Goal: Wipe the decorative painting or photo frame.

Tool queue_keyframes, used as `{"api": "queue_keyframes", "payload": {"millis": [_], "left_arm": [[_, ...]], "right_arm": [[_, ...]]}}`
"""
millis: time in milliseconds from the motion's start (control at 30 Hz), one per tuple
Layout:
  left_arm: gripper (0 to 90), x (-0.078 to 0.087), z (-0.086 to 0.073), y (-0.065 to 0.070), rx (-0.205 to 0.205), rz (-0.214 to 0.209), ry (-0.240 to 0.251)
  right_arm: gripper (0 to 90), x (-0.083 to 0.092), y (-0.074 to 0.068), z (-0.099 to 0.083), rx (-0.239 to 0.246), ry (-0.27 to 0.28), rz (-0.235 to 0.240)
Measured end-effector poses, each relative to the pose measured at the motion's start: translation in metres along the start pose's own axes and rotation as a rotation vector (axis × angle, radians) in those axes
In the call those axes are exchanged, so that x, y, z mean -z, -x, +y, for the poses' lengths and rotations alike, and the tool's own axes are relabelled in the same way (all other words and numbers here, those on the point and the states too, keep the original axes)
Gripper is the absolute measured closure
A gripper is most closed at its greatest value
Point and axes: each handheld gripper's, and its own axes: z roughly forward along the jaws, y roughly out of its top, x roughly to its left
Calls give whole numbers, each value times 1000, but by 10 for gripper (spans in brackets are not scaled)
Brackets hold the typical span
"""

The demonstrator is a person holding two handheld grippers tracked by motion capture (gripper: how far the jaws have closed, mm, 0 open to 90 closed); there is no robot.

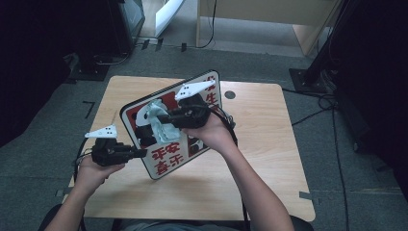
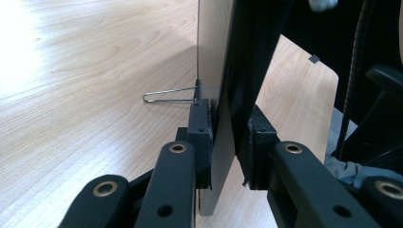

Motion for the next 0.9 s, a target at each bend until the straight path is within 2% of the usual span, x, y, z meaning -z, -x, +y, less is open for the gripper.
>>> {"api": "queue_keyframes", "payload": {"millis": [267, 533, 900], "left_arm": [[788, 0, -1, 5, -35, 35, 6], [789, -1, -2, 6, -36, 19, 7], [790, -1, -1, 5, -33, 14, 3]], "right_arm": [[809, -3, 6, 10, 0, 15, -10], [809, -8, 8, 6, 25, 9, 7], [808, -12, 8, -4, 18, 22, 20]]}}
